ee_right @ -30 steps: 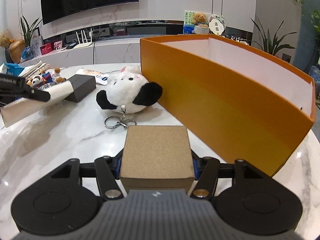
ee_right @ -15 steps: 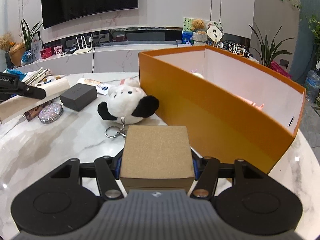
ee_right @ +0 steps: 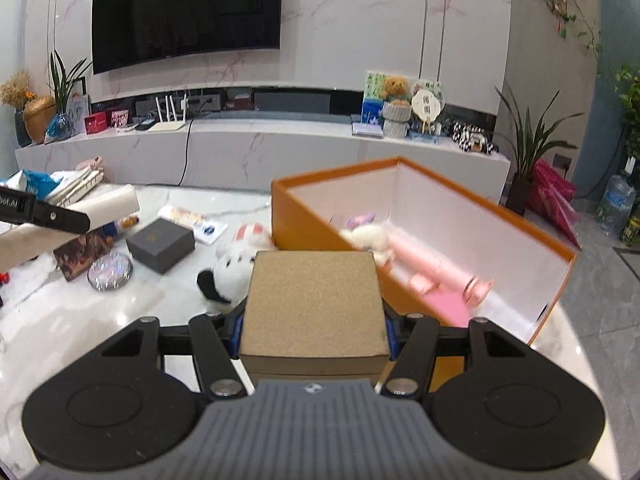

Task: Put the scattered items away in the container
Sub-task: 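Carry the cardboard box and glasses case with both tools over the orange box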

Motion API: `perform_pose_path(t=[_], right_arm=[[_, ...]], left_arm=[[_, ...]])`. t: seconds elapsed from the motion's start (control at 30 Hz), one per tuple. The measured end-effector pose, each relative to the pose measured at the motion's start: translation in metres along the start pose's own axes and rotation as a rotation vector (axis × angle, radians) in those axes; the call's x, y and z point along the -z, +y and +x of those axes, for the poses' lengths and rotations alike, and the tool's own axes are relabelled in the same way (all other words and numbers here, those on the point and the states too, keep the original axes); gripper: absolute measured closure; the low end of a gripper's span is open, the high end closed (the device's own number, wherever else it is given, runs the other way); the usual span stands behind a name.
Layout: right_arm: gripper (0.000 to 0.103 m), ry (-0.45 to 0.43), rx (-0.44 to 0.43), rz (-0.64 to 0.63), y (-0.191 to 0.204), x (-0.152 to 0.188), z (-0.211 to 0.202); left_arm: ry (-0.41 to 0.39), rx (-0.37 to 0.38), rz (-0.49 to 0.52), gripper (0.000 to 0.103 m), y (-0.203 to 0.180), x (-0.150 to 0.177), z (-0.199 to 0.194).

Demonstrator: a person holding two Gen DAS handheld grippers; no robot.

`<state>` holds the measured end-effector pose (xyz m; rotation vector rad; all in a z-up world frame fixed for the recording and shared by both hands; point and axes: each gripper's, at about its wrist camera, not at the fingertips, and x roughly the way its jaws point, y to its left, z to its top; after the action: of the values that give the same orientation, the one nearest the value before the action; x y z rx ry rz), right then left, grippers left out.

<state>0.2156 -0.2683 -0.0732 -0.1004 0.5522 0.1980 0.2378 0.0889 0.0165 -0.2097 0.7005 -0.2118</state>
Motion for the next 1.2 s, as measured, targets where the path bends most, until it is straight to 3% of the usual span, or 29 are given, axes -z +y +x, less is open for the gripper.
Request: perform_pose_path(t=[0.43, 0.83, 1.2], right_arm=[[0.041, -0.066, 0.076, -0.019, -0.040, -0.051, -0.030], [0.041, -0.109, 0.143, -0.018, -0.077, -0.090, -0.050], [0.041, -0.108, 0.183, -0.028, -0.103, -0.111, -0.035]], left_arm=[[-0.065, 0.098, 0.155, 0.034, -0.082, -0.045, -0.002], [-0.095, 0.179, 0.289, 0.034, -0.158, -0.082, 0.022], [-0.071, 0.216, 0.352, 0.034, -0.192, -0.100, 0.061]])
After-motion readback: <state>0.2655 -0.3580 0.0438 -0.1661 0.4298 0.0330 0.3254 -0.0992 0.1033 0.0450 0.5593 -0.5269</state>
